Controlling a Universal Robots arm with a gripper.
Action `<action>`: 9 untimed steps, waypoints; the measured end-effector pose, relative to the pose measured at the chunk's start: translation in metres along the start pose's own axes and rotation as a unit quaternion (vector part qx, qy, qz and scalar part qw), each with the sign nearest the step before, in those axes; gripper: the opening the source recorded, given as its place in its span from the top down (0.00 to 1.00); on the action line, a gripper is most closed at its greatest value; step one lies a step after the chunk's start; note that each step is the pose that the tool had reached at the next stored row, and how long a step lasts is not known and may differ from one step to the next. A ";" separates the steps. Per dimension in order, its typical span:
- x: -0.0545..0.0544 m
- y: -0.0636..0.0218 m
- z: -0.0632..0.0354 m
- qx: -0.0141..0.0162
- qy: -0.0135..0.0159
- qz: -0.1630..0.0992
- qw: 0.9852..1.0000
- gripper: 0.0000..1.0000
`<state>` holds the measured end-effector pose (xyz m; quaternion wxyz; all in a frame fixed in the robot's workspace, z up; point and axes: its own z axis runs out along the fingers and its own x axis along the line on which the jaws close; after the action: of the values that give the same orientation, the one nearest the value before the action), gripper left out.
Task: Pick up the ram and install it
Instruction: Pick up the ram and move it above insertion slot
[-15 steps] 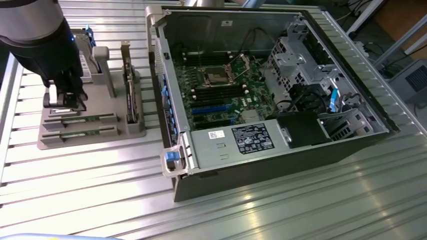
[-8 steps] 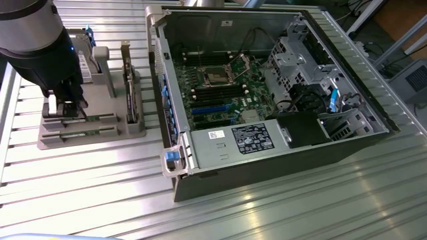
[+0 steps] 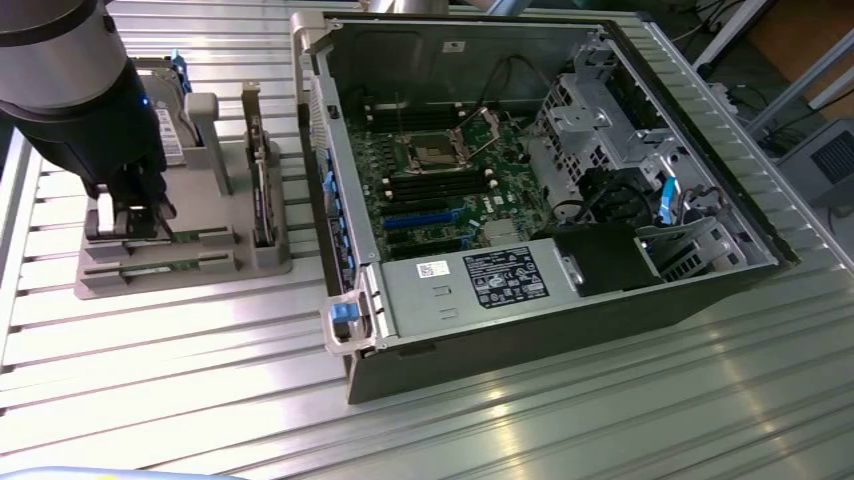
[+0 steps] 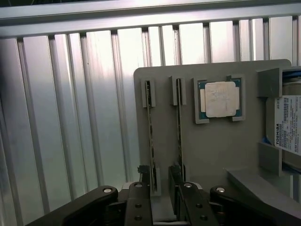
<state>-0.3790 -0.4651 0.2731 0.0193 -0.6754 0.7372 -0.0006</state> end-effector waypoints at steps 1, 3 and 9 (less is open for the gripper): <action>0.000 0.0000 0.0003 0.000 0.000 0.000 1.000 0.70; 0.001 0.0000 0.0014 0.000 0.000 0.000 1.000 0.70; 0.001 0.0000 0.0030 0.000 0.000 0.000 1.000 0.70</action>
<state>-0.3790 -0.4663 0.2701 0.0193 -0.6754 0.7372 -0.0006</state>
